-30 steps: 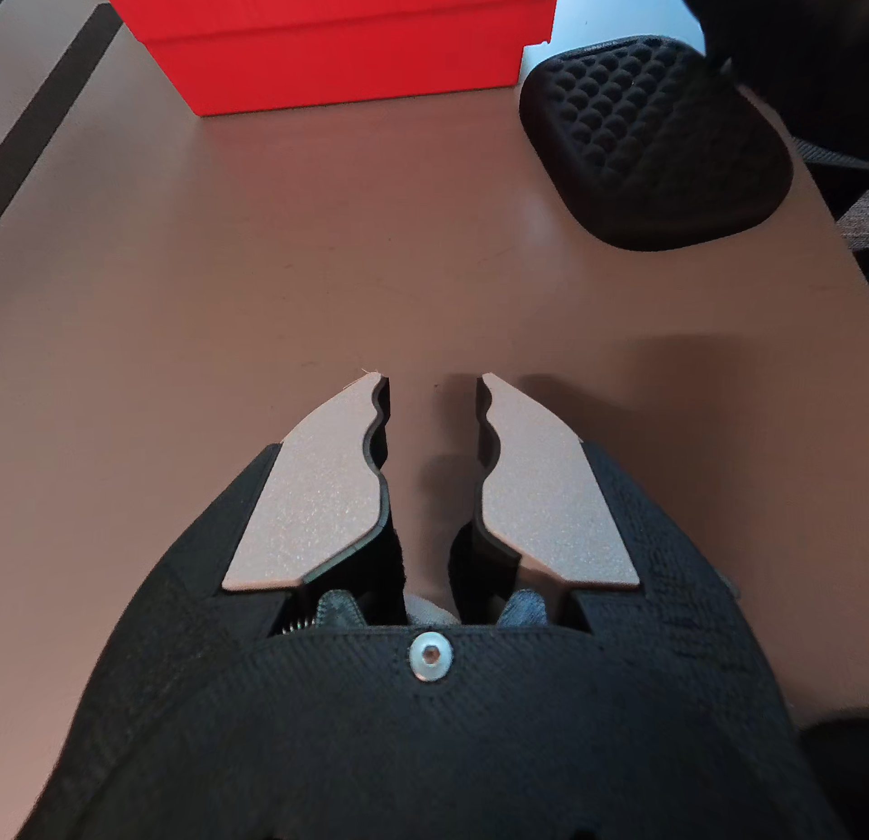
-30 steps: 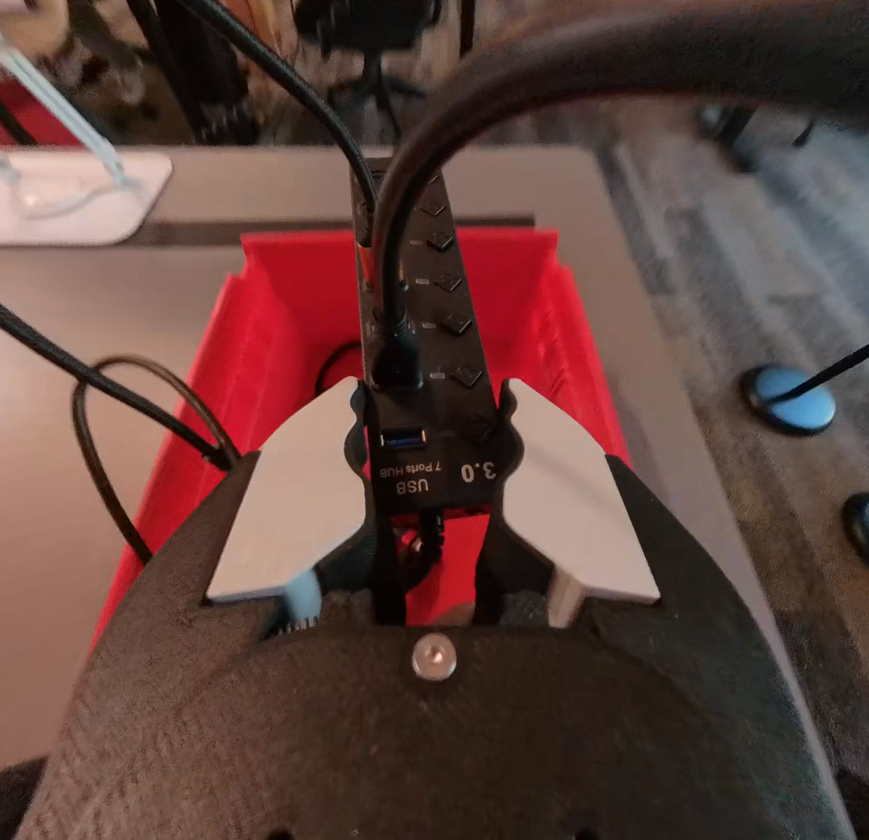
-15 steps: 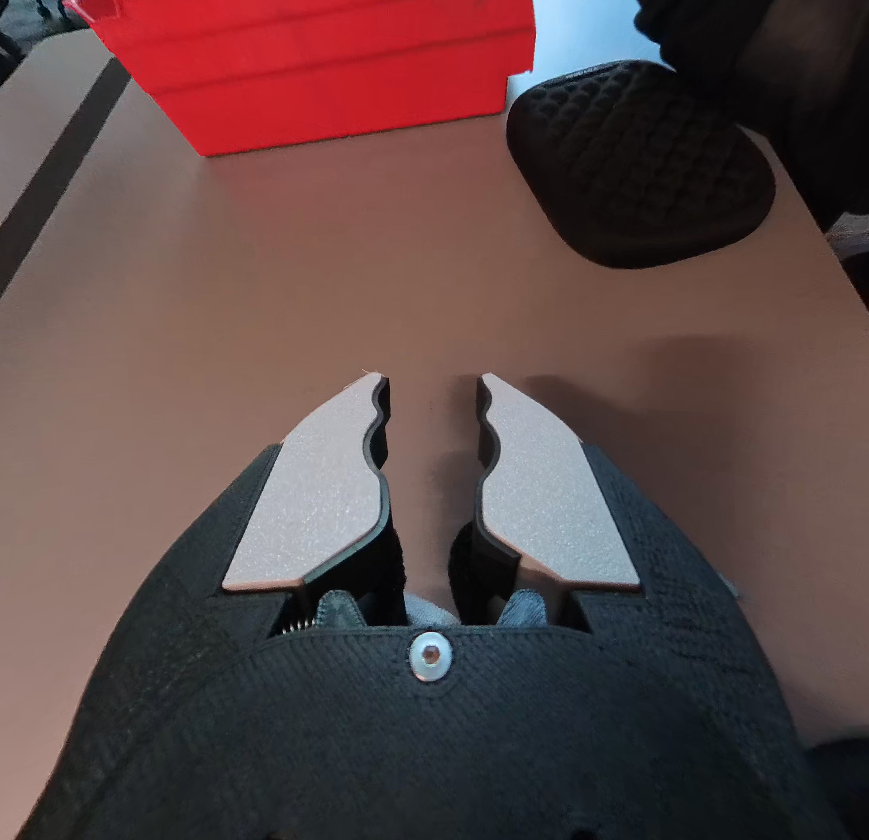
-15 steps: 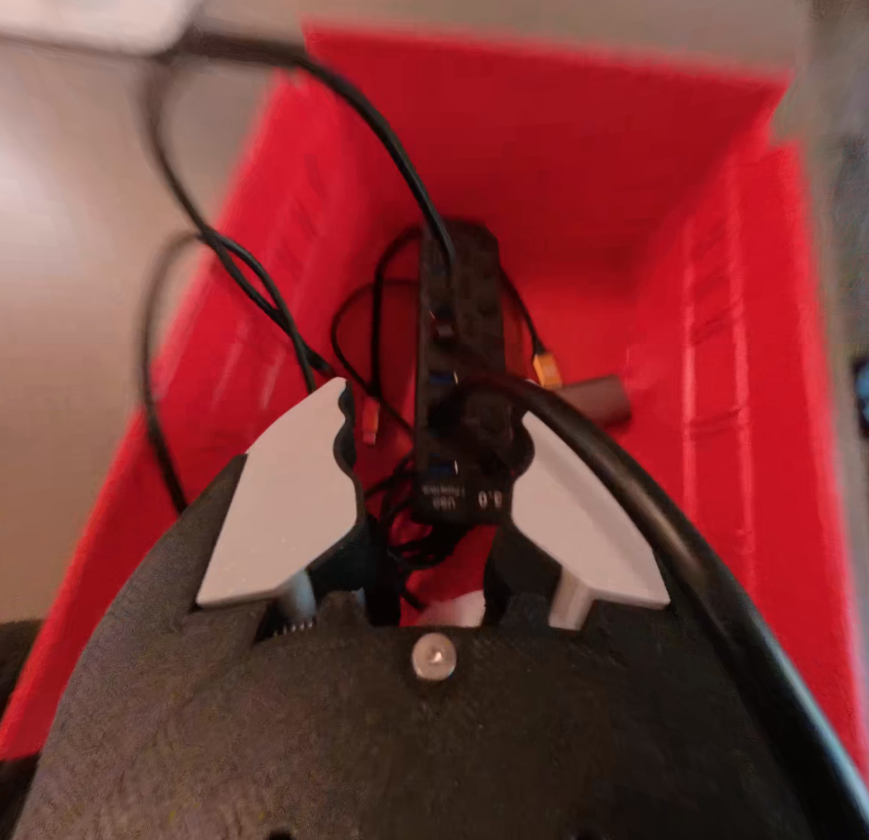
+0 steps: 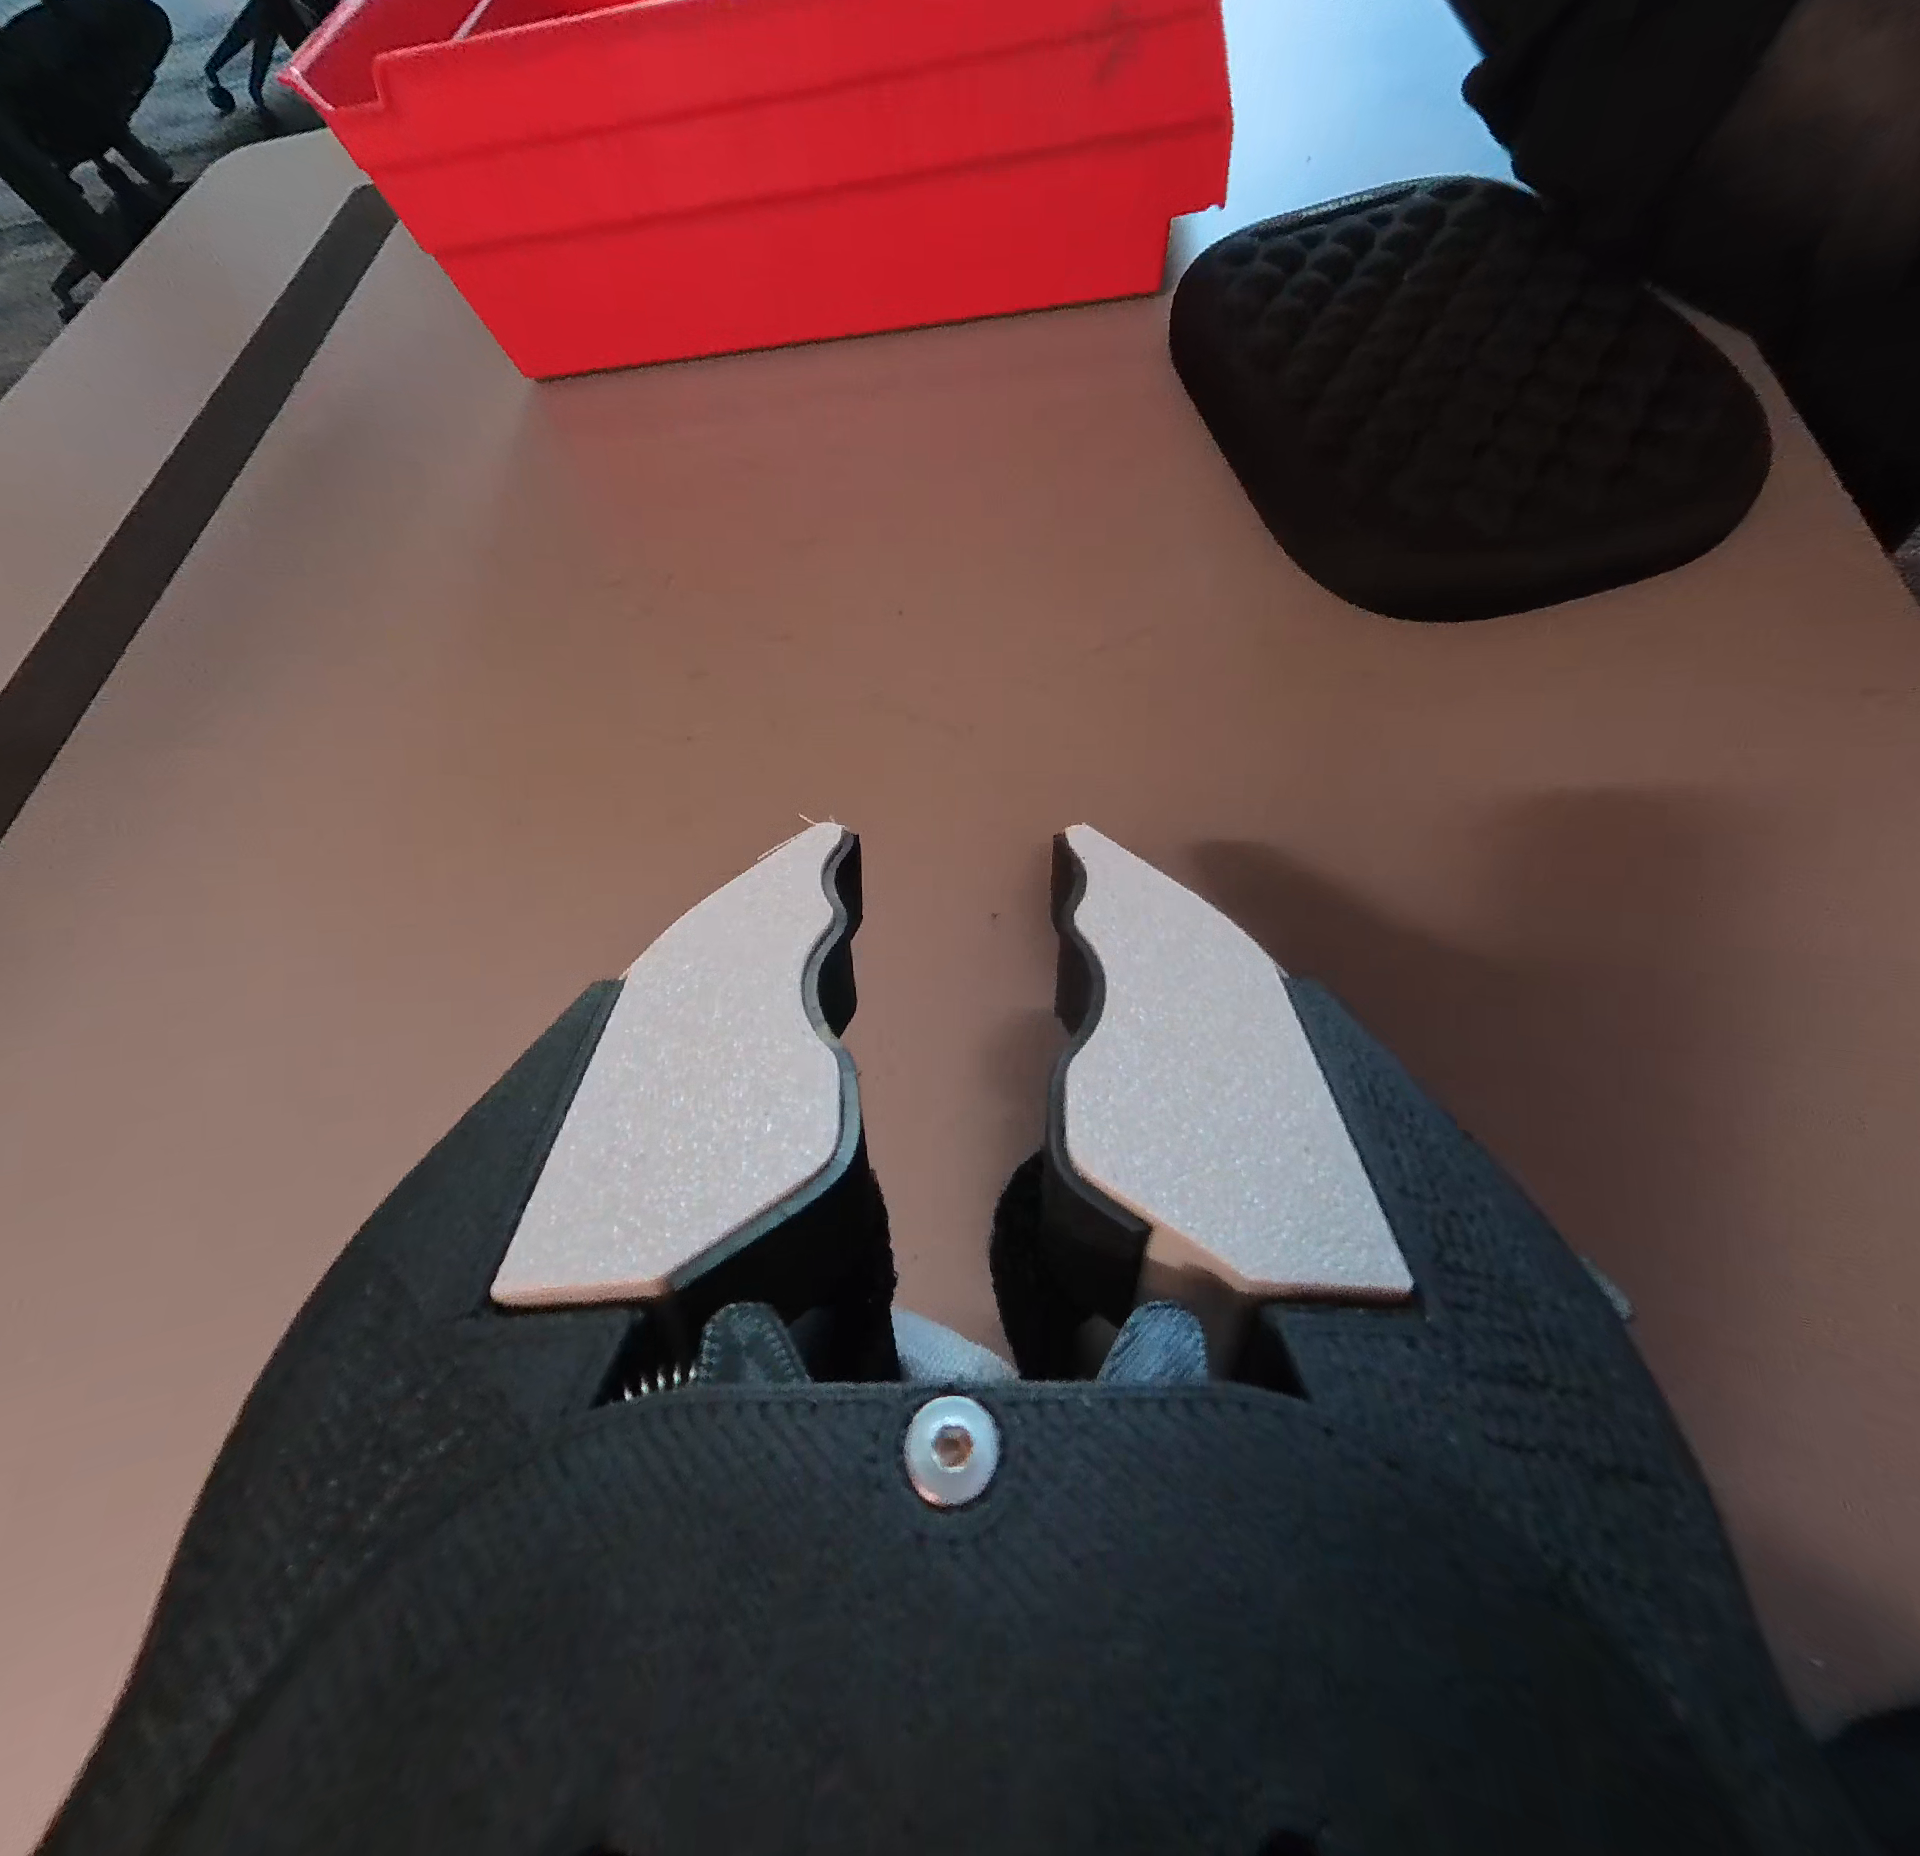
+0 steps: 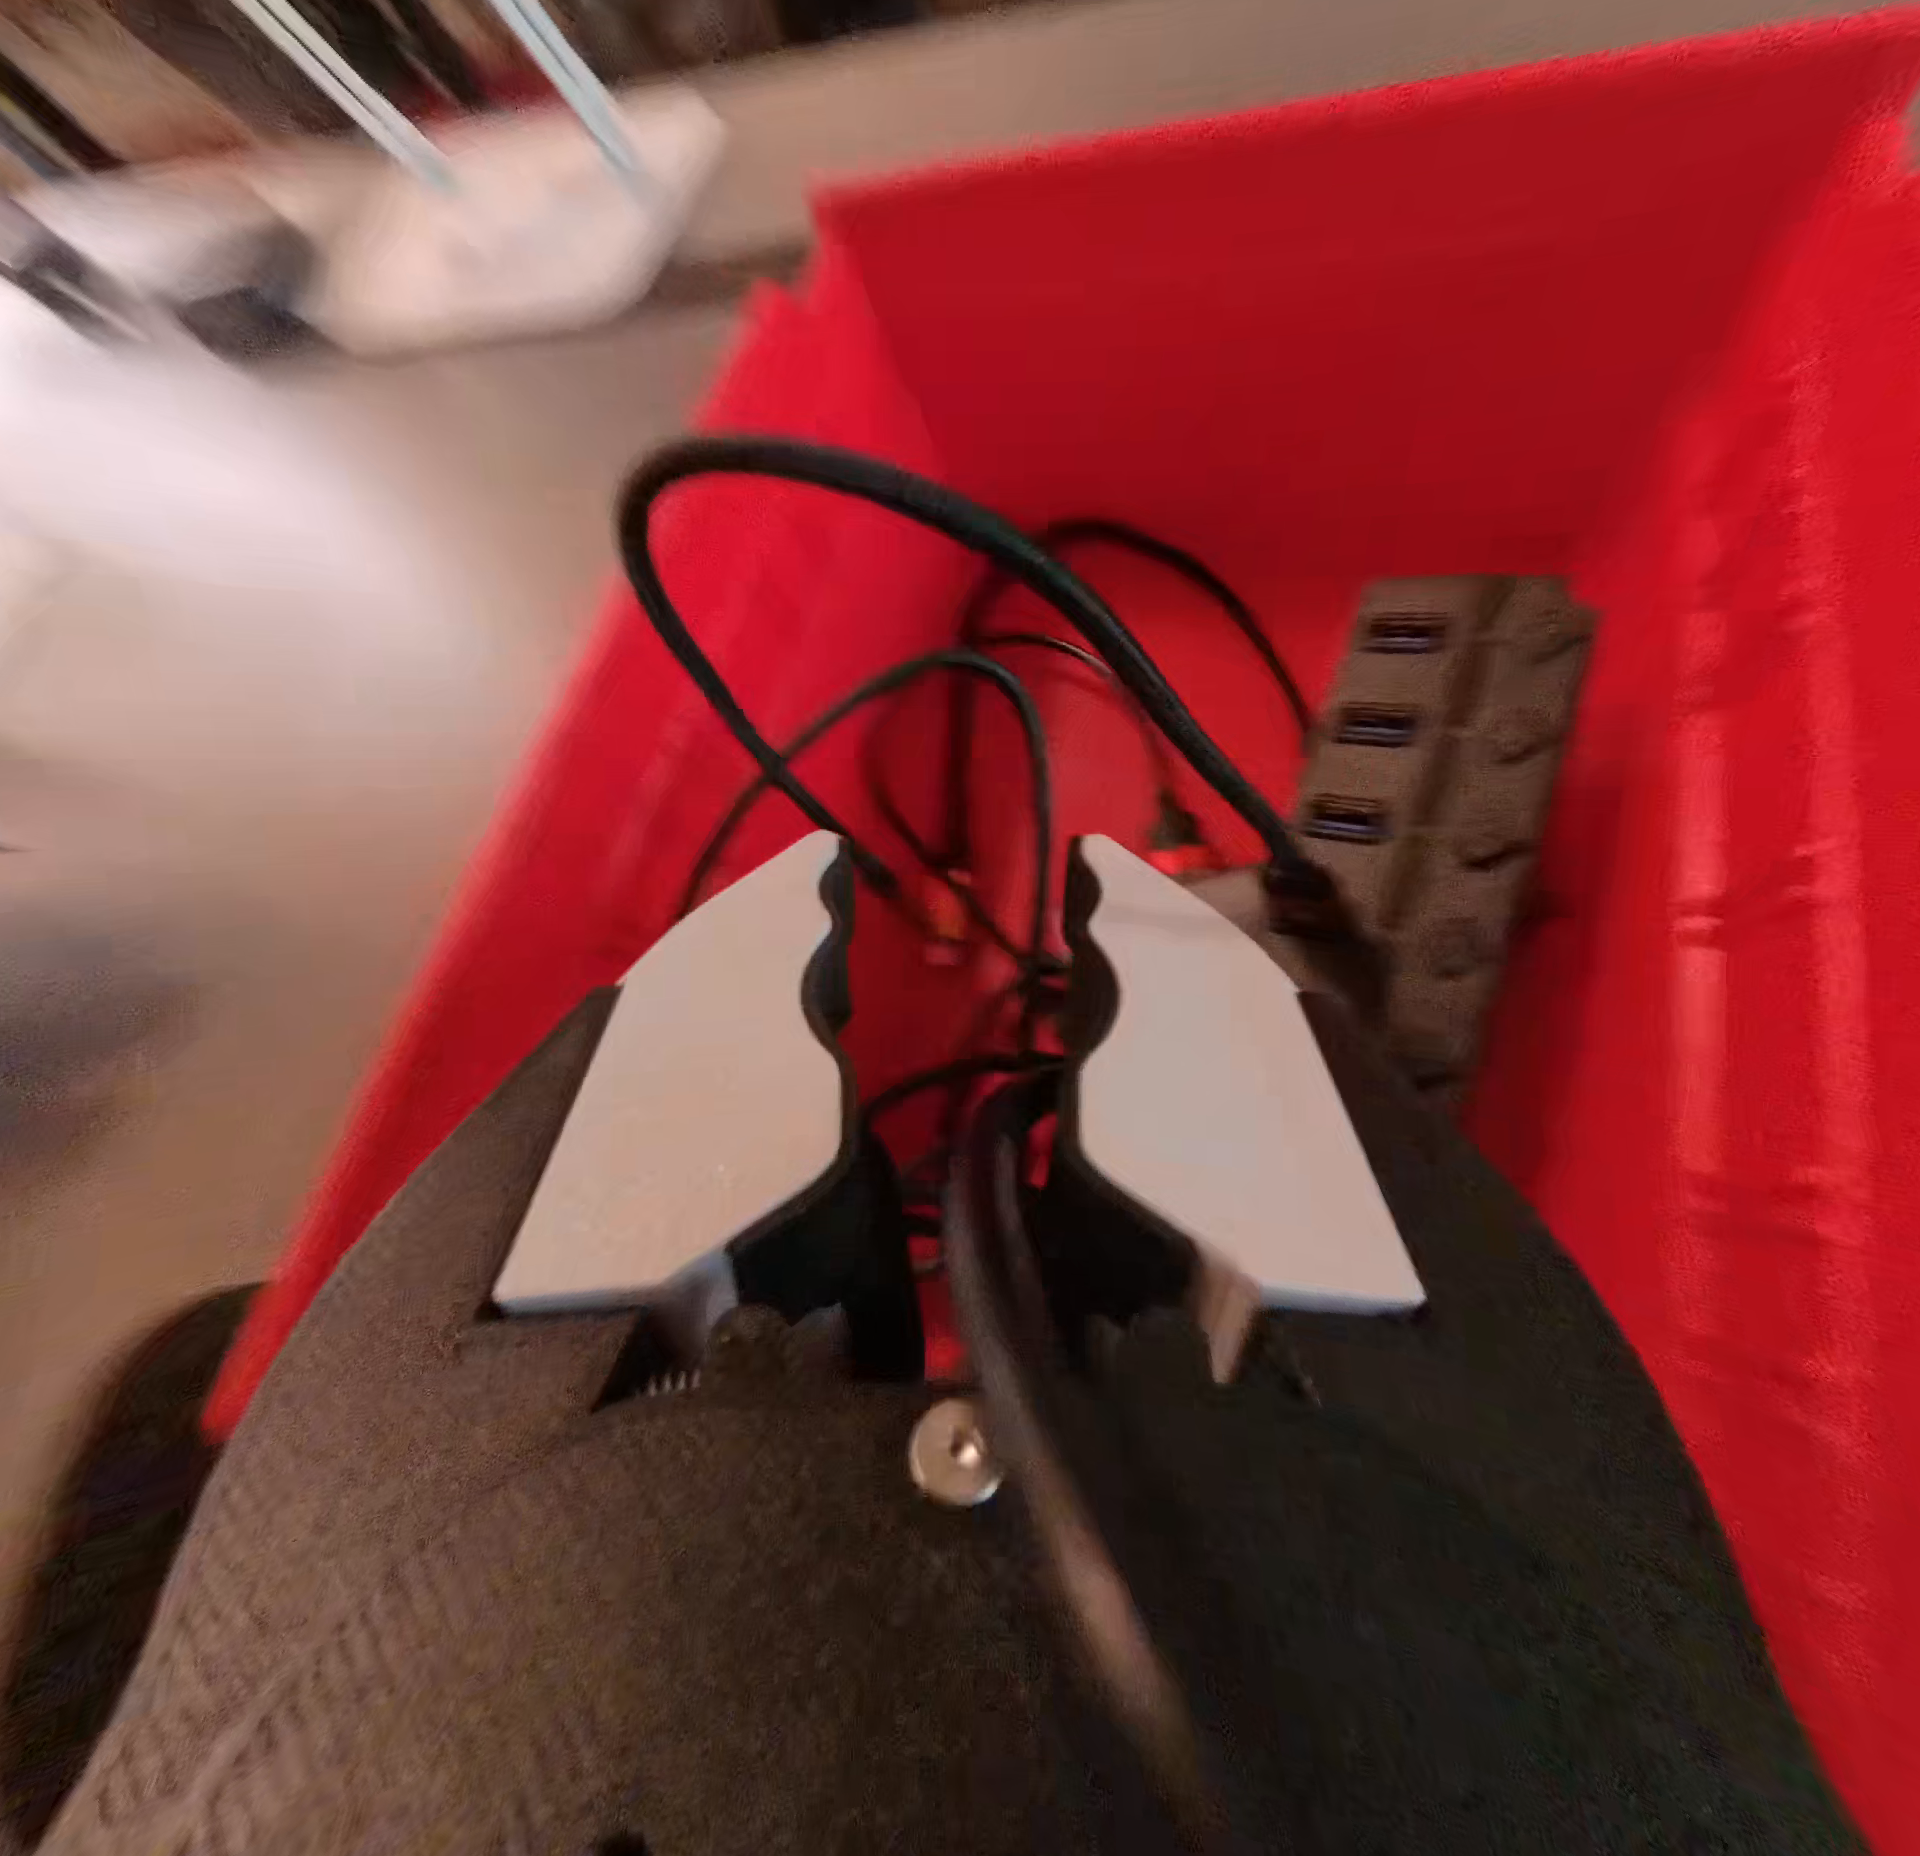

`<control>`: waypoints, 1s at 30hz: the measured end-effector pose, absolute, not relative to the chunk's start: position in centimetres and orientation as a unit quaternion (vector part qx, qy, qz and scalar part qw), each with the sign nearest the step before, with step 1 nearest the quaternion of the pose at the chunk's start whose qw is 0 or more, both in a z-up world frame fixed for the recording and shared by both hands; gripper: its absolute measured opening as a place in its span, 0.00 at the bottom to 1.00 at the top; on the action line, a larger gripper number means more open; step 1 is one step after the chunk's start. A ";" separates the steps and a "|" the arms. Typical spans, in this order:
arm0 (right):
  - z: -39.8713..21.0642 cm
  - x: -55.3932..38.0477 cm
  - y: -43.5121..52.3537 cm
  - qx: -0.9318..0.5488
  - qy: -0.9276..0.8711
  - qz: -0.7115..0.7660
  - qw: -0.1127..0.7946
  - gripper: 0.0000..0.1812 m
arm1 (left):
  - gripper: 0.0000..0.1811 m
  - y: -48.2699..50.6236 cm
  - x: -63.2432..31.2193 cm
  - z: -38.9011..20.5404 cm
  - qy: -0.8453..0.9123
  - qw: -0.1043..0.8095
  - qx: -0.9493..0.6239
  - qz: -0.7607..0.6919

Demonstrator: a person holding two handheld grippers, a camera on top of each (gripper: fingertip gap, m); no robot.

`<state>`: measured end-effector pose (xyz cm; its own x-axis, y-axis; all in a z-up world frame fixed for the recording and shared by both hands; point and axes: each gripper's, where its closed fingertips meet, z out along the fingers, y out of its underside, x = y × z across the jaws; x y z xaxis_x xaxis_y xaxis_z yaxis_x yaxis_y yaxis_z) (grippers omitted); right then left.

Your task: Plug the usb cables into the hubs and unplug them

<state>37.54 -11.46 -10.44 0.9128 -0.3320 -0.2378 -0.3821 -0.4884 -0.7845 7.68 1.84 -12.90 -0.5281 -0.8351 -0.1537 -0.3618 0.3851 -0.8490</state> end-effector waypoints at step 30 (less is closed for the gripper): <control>6.1 33.6 -14.1 -0.942 -0.067 -0.236 0.229 0.56 | 0.19 2.5 7.4 -11.2 0.765 0.326 -0.379 -0.406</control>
